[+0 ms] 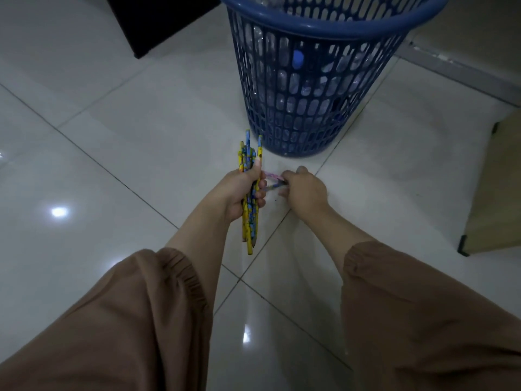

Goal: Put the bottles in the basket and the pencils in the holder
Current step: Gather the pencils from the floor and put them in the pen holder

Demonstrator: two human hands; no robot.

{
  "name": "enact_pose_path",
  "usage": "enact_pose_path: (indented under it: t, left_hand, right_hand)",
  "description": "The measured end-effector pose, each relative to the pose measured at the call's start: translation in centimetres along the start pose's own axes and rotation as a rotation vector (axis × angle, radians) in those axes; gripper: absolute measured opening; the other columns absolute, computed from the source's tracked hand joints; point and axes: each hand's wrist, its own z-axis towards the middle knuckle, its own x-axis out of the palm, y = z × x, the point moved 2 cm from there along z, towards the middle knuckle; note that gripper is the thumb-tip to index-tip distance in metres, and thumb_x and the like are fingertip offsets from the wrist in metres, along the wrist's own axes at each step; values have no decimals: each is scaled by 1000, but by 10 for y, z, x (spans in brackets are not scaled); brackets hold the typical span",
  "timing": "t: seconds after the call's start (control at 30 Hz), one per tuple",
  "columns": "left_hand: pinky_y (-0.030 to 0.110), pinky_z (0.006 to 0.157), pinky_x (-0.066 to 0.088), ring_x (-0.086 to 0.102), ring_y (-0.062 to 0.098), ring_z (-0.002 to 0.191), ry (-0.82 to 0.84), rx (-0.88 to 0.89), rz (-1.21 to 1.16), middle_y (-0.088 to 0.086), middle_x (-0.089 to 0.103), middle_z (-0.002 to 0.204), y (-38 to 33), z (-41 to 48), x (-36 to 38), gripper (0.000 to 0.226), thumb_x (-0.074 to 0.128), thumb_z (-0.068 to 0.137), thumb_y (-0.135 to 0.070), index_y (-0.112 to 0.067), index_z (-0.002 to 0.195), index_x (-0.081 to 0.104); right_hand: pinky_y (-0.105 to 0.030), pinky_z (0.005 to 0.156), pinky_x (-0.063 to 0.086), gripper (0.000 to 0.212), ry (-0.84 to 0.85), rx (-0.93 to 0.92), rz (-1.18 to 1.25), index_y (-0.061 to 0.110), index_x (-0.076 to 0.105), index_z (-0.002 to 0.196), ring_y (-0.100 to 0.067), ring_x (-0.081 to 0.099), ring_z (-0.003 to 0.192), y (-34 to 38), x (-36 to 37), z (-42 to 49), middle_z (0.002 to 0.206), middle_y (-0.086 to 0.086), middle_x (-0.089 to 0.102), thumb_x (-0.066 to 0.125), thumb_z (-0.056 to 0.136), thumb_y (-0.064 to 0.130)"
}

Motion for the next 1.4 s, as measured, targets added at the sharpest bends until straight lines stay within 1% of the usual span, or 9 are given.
enact_pose_path:
  t: [0.07, 0.27, 0.43, 0.6, 0.87, 1.1, 1.17, 1.3, 1.4]
  left_hand:
    - [19, 39, 38, 37, 9, 37, -10, -8, 0, 0, 43, 60, 4, 0, 1, 33, 44, 99, -39, -11, 81, 48]
    - [19, 39, 36, 36, 9, 37, -151, -21, 22, 0, 41, 60, 29, -3, 11, 33, 56, 93, -39, -15, 75, 44]
    - [19, 38, 37, 36, 9, 35, -170, -6, 26, 2, 42, 58, 52, -9, 37, 33, 69, 85, -34, -13, 71, 48]
    - [21, 40, 37, 36, 9, 38, -55, 64, -22, -2, 52, 55, 52, -21, 67, 32, 64, 87, -41, -14, 72, 57]
    - [23, 41, 39, 42, 12, 39, 48, 105, 70, 0, 47, 46, 33, -50, 110, 30, 71, 83, -34, -13, 69, 54]
    - [17, 36, 37, 46, 8, 41, 51, 133, -153, 0, 51, 64, 8, -74, 144, 25, 59, 93, -29, -15, 74, 51]
    - [19, 45, 45, 53, 10, 47, 66, 143, -201, -3, 54, 54, -6, -84, 155, 29, 57, 93, -31, -17, 70, 48]
    - [41, 88, 48, 63, 18, 78, 151, 164, -241, -5, 54, 52, -39, -105, 185, 31, 53, 95, -30, -17, 68, 47]
    - [45, 84, 55, 65, 19, 68, 184, 196, -257, 1, 51, 63, -68, -124, 207, 23, 52, 96, -21, -12, 75, 48]
  right_hand:
    - [-37, 75, 47, 25, -56, 6, -37, 8, 61, 110, -34, 55, 103, -1, 0, -6, 112, -16, 51, 58, 91, 24]
    - [-44, 87, 41, 28, -154, 276, -67, 3, 53, 118, -35, 51, 111, -26, 5, -48, 121, -18, 53, 40, 95, 12]
    - [-37, 67, 44, 22, -222, 202, 446, 7, 51, 101, -35, 62, 80, -25, -12, -78, 87, -14, 64, 34, 100, 21]
    - [-18, 50, 35, 33, -46, 120, 734, 17, 57, 82, -6, 49, 55, -16, -40, -94, 65, 9, 52, 34, 102, 29]
    - [-21, 36, 37, 46, 152, 170, 665, 16, 55, 79, -20, 54, 47, -30, -96, -119, 68, -1, 58, 25, 101, 43]
    - [-41, 67, 61, 83, 195, 301, 469, -1, 64, 95, -29, 72, 68, -57, -167, -136, 85, -17, 68, 25, 88, 71]
    - [-42, 73, 60, 80, 145, 299, 494, 2, 66, 100, -26, 70, 78, -64, -188, -138, 91, -13, 67, 23, 90, 69]
    - [-38, 73, 58, 73, 4, 264, 650, 7, 66, 104, -22, 67, 76, -62, -229, -140, 96, -11, 68, 23, 93, 65]
    - [-35, 73, 54, 67, -102, 219, 729, 10, 67, 98, -23, 65, 79, -55, -264, -138, 98, -12, 71, 24, 94, 62]
